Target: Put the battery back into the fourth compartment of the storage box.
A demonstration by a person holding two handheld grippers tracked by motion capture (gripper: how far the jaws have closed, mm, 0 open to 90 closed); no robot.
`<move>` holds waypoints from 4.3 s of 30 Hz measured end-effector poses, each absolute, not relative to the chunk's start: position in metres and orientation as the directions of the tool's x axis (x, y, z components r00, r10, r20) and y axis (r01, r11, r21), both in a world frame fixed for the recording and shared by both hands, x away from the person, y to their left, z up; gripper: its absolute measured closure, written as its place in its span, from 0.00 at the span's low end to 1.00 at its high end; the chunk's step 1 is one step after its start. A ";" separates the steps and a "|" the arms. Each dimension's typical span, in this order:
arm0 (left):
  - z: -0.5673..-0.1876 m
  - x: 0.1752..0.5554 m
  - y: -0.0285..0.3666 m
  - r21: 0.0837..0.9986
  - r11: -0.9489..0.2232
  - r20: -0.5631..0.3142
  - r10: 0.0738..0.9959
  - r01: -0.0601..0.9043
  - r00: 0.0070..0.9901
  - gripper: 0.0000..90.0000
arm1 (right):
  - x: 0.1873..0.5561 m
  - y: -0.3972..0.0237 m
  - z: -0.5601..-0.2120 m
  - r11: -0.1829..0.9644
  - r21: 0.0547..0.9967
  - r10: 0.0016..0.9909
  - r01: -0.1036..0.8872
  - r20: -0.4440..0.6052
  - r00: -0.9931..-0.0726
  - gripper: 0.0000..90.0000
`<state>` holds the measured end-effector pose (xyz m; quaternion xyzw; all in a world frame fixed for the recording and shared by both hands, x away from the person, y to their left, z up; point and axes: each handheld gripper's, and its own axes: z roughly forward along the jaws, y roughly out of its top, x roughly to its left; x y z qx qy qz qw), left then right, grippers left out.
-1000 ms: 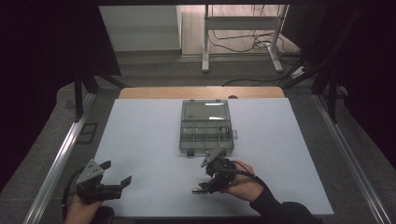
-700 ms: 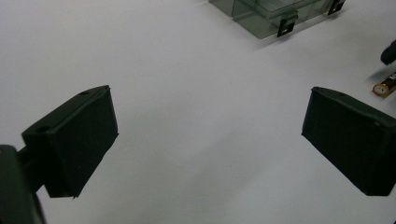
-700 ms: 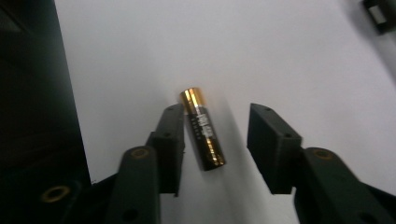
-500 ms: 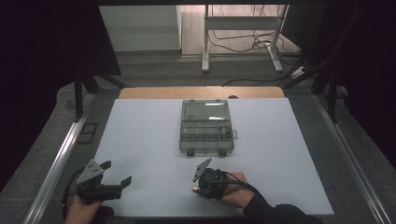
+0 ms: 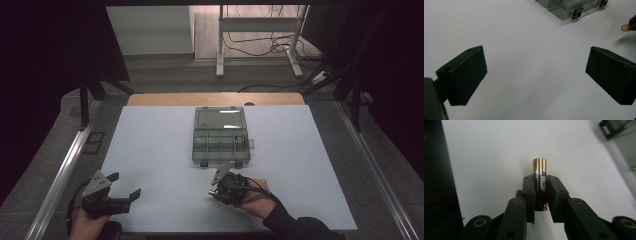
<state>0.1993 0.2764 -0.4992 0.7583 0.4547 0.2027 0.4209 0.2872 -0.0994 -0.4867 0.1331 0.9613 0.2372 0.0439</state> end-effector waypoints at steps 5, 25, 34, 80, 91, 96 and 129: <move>-0.499 0.199 0.277 0.823 -0.232 -0.076 0.860 0.519 0.505 0.04 | 0.294 -0.106 -0.479 0.831 0.492 0.311 0.260 -0.022 -0.950 0.85; -0.500 0.199 0.278 0.822 -0.225 -0.082 0.862 0.523 0.500 0.05 | 0.320 -0.123 -0.462 0.767 0.549 0.418 0.333 -0.034 -0.908 0.85; -0.500 0.198 0.277 0.821 -0.231 -0.074 0.864 0.523 0.498 0.04 | 0.337 -0.129 -0.455 0.736 0.567 0.470 0.370 -0.034 -0.882 0.85; -0.500 0.196 0.278 0.818 -0.230 -0.073 0.867 0.527 0.492 0.04 | 0.445 -0.156 -0.456 0.582 0.578 0.725 0.572 -0.050 -0.687 0.85; -0.500 0.196 0.278 0.819 -0.226 -0.078 0.867 0.527 0.492 0.04 | 0.460 -0.157 -0.473 0.557 0.561 0.756 0.612 -0.039 -0.653 0.83; -0.500 0.197 0.279 0.819 -0.224 -0.079 0.867 0.528 0.492 0.04 | 0.457 -0.155 -0.471 0.556 0.576 0.749 0.599 -0.034 -0.662 0.72; -0.500 0.196 0.279 0.822 -0.218 -0.085 0.866 0.526 0.492 0.04 | 0.400 -0.161 -0.451 0.600 0.657 0.615 0.456 -0.015 -0.788 0.29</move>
